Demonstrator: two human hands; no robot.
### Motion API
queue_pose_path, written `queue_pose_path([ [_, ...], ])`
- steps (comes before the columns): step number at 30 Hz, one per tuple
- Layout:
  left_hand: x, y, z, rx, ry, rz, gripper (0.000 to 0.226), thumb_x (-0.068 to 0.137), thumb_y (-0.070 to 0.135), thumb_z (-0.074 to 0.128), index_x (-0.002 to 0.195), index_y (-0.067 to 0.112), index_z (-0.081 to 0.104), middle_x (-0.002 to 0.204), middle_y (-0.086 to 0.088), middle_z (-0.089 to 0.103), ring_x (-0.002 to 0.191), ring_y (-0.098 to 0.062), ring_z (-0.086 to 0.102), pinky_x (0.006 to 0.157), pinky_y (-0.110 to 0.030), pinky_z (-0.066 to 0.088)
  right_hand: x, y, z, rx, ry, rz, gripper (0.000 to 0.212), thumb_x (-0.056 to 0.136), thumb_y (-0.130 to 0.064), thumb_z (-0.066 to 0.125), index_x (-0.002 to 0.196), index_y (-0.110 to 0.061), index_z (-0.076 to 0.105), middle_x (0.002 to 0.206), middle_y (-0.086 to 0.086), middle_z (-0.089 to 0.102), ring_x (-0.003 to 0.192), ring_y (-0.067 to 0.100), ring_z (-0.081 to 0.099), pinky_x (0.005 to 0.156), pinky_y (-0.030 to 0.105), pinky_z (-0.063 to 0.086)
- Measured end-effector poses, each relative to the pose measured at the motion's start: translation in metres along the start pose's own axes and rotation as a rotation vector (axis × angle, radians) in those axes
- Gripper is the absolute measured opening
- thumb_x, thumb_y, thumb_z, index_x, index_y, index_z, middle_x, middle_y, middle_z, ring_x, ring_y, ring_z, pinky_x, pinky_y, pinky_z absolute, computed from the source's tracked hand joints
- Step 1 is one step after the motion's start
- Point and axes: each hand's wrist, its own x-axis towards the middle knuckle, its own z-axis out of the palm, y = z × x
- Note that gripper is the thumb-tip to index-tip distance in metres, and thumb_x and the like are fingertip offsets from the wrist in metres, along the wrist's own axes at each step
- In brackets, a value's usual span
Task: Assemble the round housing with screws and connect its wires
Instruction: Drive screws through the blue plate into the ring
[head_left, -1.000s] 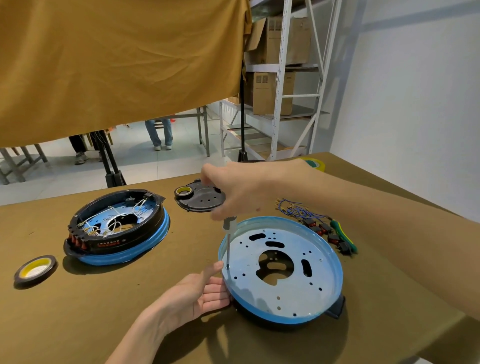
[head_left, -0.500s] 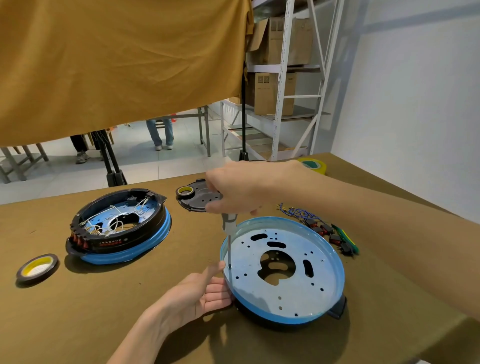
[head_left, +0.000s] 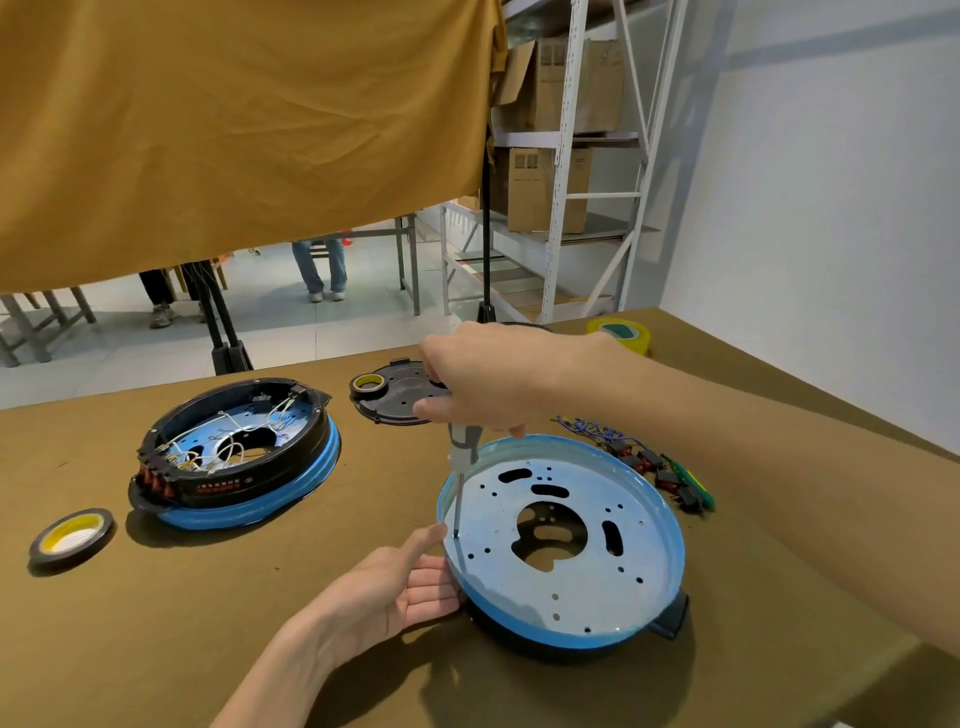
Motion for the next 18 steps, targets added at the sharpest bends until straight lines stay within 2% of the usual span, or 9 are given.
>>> queue_pose_path([
  [3,0.000,0.000,0.000,-0.005,-0.007,0.007,0.064,0.076,0.046,0.075,0.115,-0.003,0.063,0.102,-0.022,0.078,0.093,-0.033,0.078,0.070,-0.036,0.065,0.001,0.002,-0.002,0.105,-0.089,-0.025,0.045,0.094,-0.036,0.069,0.124,-0.017,0.041,0.084,0.005,0.066,0.061,0.016,0.069,0.048,0.029,0.050],
  [5,0.001,0.000,0.000,-0.009,-0.006,0.006,0.065,0.075,0.046,0.076,0.115,-0.003,0.063,0.102,-0.022,0.078,0.094,-0.033,0.078,0.071,-0.037,0.066,0.000,0.004,-0.007,0.207,-0.172,-0.029,0.052,0.090,-0.021,0.073,0.128,-0.017,0.037,0.081,0.006,0.066,0.048,0.009,0.064,0.042,0.022,0.048],
  [6,0.002,0.000,0.000,-0.007,-0.008,0.005,0.061,0.080,0.044,0.075,0.115,-0.003,0.063,0.103,-0.022,0.078,0.094,-0.033,0.078,0.072,-0.037,0.066,-0.001,0.002,-0.006,0.191,-0.151,-0.031,0.046,0.092,-0.021,0.071,0.126,-0.015,0.039,0.078,0.005,0.067,0.044,0.009,0.064,0.041,0.021,0.047],
  [8,0.002,0.000,0.000,-0.007,-0.007,0.002,0.054,0.088,0.044,0.072,0.115,-0.002,0.063,0.102,-0.022,0.078,0.094,-0.032,0.078,0.073,-0.037,0.066,0.002,-0.001,0.001,0.057,-0.039,-0.025,0.035,0.099,-0.040,0.063,0.116,-0.014,0.045,0.075,0.002,0.067,0.046,0.013,0.067,0.042,0.026,0.049],
  [10,0.001,0.000,0.001,-0.011,-0.004,0.005,0.059,0.081,0.045,0.075,0.115,-0.002,0.063,0.101,-0.021,0.078,0.093,-0.033,0.078,0.071,-0.037,0.066,0.004,-0.004,0.003,-0.026,0.010,-0.034,0.041,0.098,-0.051,0.060,0.118,-0.017,0.046,0.082,-0.001,0.067,0.061,0.018,0.071,0.051,0.034,0.056],
  [13,0.000,0.000,0.001,-0.005,-0.021,0.017,0.071,0.067,0.046,0.079,0.116,-0.003,0.063,0.103,-0.022,0.078,0.094,-0.033,0.078,0.070,-0.036,0.065,0.007,-0.002,-0.002,0.125,-0.114,-0.038,0.048,0.093,-0.030,0.071,0.132,-0.021,0.044,0.096,-0.001,0.065,0.081,0.023,0.071,0.064,0.040,0.064],
  [14,0.000,0.000,0.001,-0.003,-0.025,0.020,0.072,0.066,0.047,0.079,0.116,-0.003,0.062,0.103,-0.021,0.078,0.094,-0.033,0.078,0.070,-0.036,0.065,0.007,-0.002,-0.002,0.114,-0.081,-0.045,0.045,0.093,-0.027,0.070,0.131,-0.020,0.048,0.092,0.000,0.066,0.078,0.022,0.072,0.064,0.039,0.063],
  [16,0.000,0.000,0.001,-0.005,-0.021,0.023,0.073,0.065,0.047,0.078,0.117,-0.003,0.063,0.103,-0.021,0.078,0.095,-0.032,0.078,0.072,-0.036,0.065,0.009,-0.002,0.003,-0.004,0.011,-0.028,0.035,0.097,-0.038,0.061,0.122,-0.014,0.057,0.076,0.001,0.068,0.059,0.017,0.072,0.056,0.035,0.060],
  [18,0.000,0.000,0.000,-0.003,-0.021,0.024,0.073,0.067,0.048,0.075,0.117,-0.004,0.063,0.103,-0.022,0.078,0.095,-0.032,0.078,0.074,-0.036,0.066,0.010,-0.002,0.007,-0.096,0.050,-0.005,0.046,0.098,-0.055,0.054,0.119,-0.013,0.058,0.077,0.002,0.069,0.055,0.017,0.071,0.055,0.032,0.059],
])
